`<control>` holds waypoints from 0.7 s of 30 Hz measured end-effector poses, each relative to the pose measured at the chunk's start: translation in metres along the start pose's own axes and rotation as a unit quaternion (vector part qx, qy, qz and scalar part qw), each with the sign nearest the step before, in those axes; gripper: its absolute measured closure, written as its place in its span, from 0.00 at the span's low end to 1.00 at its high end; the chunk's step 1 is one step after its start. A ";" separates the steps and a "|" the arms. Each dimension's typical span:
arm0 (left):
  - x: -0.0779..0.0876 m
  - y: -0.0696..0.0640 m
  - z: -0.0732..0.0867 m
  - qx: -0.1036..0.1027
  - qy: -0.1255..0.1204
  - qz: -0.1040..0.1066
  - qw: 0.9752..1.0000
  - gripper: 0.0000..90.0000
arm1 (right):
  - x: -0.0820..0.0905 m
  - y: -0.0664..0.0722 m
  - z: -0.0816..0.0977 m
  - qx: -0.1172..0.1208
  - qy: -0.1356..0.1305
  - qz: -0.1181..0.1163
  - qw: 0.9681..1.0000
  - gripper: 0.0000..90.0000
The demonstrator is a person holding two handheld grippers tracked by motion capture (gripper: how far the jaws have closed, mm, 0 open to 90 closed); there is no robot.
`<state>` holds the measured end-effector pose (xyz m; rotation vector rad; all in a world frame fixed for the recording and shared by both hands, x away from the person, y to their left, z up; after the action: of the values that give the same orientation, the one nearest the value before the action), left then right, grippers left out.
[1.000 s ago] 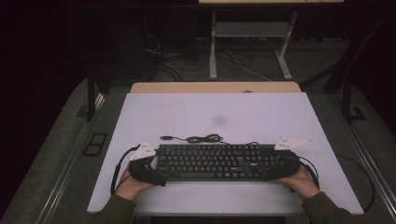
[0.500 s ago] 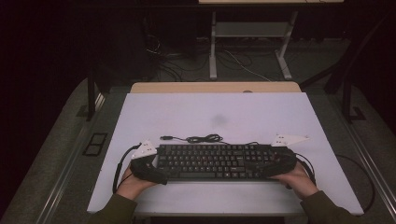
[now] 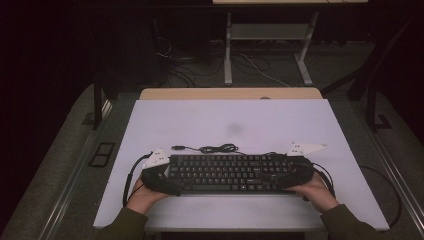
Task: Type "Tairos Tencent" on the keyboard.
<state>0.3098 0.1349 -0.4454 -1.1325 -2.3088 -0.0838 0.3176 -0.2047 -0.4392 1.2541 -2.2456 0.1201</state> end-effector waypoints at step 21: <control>-0.011 -0.003 -0.004 0.000 0.002 0.002 1.000 0.00 | -0.011 0.001 -0.006 0.004 0.003 -0.009 1.000 0.10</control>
<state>0.3150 0.1237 -0.4472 -1.1357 -2.3030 -0.0841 0.3240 -0.1941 -0.4397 1.2761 -2.2297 0.1265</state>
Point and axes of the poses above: each handheld gripper's, and its own axes: x roughly backward along the jaws, z roughly out of its underside, y roughly to its left, the point moved 5 cm from there along -x, roughly forward along the jaws, and after that the axes turned 3 degrees about x, right-handed, at the moved point
